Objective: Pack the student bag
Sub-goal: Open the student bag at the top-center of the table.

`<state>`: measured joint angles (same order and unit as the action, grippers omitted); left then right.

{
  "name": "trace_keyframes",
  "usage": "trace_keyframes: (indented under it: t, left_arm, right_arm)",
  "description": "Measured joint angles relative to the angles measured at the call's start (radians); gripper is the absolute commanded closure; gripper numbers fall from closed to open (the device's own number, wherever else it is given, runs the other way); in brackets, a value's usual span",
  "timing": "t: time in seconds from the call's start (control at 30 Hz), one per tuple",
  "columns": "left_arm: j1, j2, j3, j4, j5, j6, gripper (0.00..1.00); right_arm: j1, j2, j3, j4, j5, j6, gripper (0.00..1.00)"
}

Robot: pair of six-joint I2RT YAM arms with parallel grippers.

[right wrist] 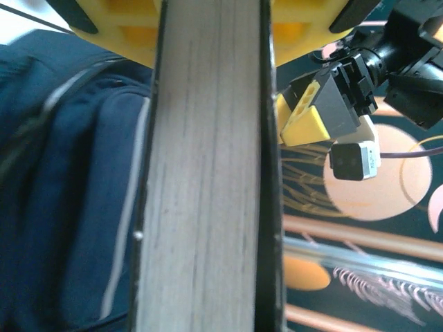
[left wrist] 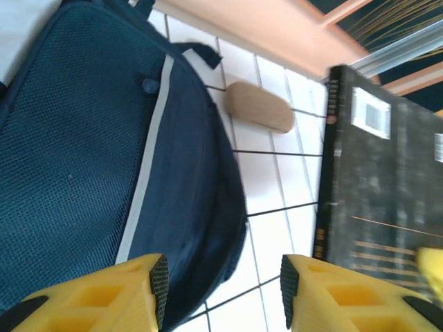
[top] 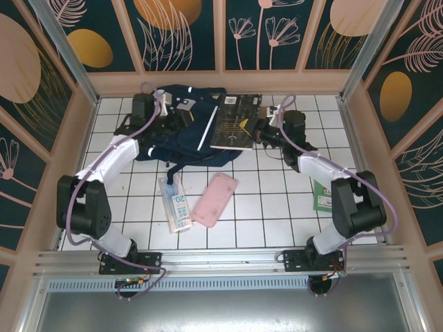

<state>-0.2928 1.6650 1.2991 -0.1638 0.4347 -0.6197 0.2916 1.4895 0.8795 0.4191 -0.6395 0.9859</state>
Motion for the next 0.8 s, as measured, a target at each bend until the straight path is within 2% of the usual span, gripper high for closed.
trace_keyframes:
  t: [0.2,0.4,0.67,0.73,0.8]
  left_arm:
    - [-0.128,0.169,0.175,-0.111,-0.232,0.11,0.52]
    - [-0.235,0.364,0.374,-0.207,-0.42,0.21,0.48]
    - [-0.299,0.586,0.58,-0.304,-0.596,0.3,0.47]
    - [-0.298,0.623,0.605,-0.323,-0.625,0.315,0.56]
    - [-0.299,0.653,0.632,-0.345,-0.655,0.34,0.74]
  right_arm:
    - [-0.077,-0.151,-0.086,-0.119,0.081,-0.054,1.0]
    - [-0.124,-0.227,-0.137,-0.187,0.119,-0.069,1.0]
    - [-0.136,-0.294,-0.167,-0.245,0.128,-0.073,1.0]
    - [-0.138,-0.308,-0.171,-0.252,0.128,-0.076,1.0]
    - [-0.14,-0.316,-0.174,-0.254,0.128,-0.083,1.0]
